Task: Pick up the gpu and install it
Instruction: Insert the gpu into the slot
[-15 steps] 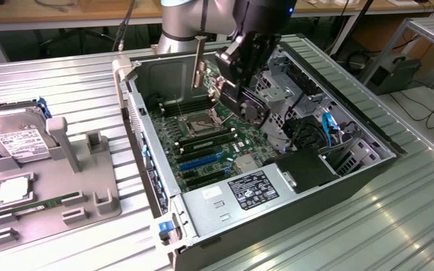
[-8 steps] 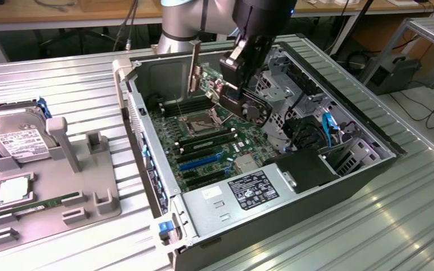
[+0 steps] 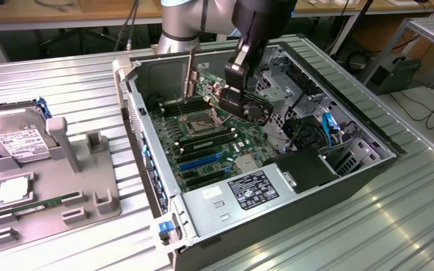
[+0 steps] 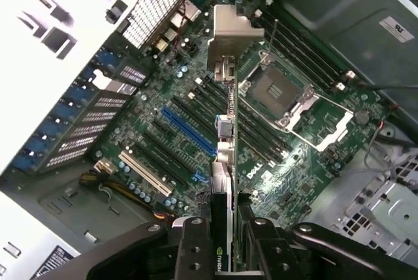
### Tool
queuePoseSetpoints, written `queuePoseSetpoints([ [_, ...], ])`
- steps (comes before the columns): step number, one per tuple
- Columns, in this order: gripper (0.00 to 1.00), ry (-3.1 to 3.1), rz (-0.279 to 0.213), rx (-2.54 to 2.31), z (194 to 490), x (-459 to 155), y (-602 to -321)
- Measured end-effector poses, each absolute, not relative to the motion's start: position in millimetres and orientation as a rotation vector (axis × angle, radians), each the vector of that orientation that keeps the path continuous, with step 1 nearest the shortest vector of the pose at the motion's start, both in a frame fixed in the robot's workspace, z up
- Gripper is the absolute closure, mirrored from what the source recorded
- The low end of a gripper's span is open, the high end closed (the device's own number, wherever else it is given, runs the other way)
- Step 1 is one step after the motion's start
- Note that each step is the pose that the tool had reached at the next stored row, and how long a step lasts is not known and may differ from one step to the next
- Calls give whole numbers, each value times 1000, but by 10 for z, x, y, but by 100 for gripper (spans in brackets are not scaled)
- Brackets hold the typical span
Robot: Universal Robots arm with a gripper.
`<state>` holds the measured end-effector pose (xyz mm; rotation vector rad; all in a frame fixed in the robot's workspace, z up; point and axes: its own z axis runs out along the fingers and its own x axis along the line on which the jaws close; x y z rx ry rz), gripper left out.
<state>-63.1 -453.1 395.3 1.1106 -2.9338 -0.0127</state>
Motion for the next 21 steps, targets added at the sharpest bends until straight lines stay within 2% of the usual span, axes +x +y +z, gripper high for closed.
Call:
queuePoseSetpoints([
  [21,74,-2567,-8,1808,3753,-631,-4531],
])
